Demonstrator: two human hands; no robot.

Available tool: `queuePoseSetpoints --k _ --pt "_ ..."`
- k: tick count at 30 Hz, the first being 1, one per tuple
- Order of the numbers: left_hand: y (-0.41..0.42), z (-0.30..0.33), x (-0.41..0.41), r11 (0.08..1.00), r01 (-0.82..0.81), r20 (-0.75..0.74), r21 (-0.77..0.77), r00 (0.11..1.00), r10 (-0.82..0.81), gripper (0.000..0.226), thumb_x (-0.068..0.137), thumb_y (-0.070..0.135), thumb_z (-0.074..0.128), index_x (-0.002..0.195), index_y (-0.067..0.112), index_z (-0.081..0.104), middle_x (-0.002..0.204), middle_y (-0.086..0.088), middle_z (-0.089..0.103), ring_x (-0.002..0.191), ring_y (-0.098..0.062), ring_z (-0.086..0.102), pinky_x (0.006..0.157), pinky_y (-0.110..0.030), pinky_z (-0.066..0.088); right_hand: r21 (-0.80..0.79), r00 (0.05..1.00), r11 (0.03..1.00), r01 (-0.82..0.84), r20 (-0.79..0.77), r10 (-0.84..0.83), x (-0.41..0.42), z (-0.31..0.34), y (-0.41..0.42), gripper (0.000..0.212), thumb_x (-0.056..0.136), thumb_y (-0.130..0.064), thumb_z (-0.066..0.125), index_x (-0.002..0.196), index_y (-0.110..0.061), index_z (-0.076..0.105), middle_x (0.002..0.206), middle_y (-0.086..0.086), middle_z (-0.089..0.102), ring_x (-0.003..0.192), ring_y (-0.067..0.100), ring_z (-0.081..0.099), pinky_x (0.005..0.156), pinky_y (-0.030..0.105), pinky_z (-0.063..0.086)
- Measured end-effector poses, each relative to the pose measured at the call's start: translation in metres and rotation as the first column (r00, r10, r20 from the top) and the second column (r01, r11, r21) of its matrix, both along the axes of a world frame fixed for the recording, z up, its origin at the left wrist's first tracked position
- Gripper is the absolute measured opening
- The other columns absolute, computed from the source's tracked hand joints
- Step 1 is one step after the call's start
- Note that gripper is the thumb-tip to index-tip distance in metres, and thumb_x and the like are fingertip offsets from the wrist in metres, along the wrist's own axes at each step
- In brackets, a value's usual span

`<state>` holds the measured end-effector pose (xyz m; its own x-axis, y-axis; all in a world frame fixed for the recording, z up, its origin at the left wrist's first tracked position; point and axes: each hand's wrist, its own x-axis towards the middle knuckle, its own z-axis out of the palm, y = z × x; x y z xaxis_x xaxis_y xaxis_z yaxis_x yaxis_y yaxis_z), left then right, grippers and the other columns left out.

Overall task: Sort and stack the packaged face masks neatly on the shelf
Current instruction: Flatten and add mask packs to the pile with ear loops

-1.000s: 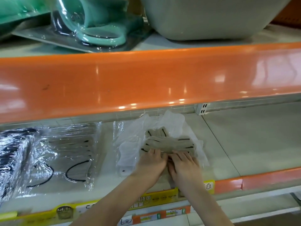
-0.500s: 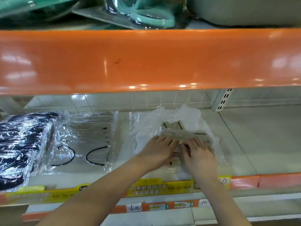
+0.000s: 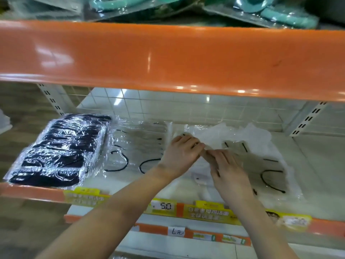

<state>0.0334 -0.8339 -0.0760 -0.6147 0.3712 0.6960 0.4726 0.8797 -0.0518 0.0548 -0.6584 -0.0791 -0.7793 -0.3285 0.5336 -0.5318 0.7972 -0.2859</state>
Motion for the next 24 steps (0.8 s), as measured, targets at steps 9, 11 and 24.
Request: queuePoseSetpoints --k 9,11,24 --pt "-0.088 -0.005 0.059 0.997 -0.077 -0.155 -0.030 0.985 0.071 0.012 0.081 0.007 0.071 0.091 0.011 0.069 0.094 -0.002 0.069 0.090 -0.022 0.063 0.075 -0.031 0.043 -0.037 0.975 0.983 -0.180 -0.137 0.173 0.022 0.013 -0.076 0.036 0.072 -0.012 0.042 0.095 -0.018 0.068 0.095 -0.003 0.064 0.090 0.016 0.050 0.073 0.028 0.044" --pt "-0.107 -0.006 0.072 0.993 -0.110 -0.155 -0.032 0.982 0.104 0.009 0.084 0.009 0.070 0.093 0.013 0.068 0.096 -0.002 0.069 0.091 -0.023 0.065 0.076 -0.032 0.046 -0.048 0.966 0.973 -0.226 -0.139 0.217 0.028 0.011 -0.091 0.035 0.074 -0.012 0.044 0.099 -0.019 0.068 0.097 -0.003 0.064 0.094 0.015 0.050 0.079 0.027 0.041" --pt "-0.178 -0.029 0.119 0.985 -0.134 0.002 -0.111 0.991 0.135 0.011 0.085 0.005 0.060 0.085 0.011 0.069 0.096 -0.006 0.068 0.088 -0.025 0.065 0.067 -0.033 0.050 0.058 0.949 0.948 -0.312 -0.040 0.314 0.048 -0.028 -0.153 0.033 0.074 -0.008 0.052 0.095 -0.026 0.069 0.093 -0.008 0.064 0.083 0.020 0.063 0.066 0.030 0.052"
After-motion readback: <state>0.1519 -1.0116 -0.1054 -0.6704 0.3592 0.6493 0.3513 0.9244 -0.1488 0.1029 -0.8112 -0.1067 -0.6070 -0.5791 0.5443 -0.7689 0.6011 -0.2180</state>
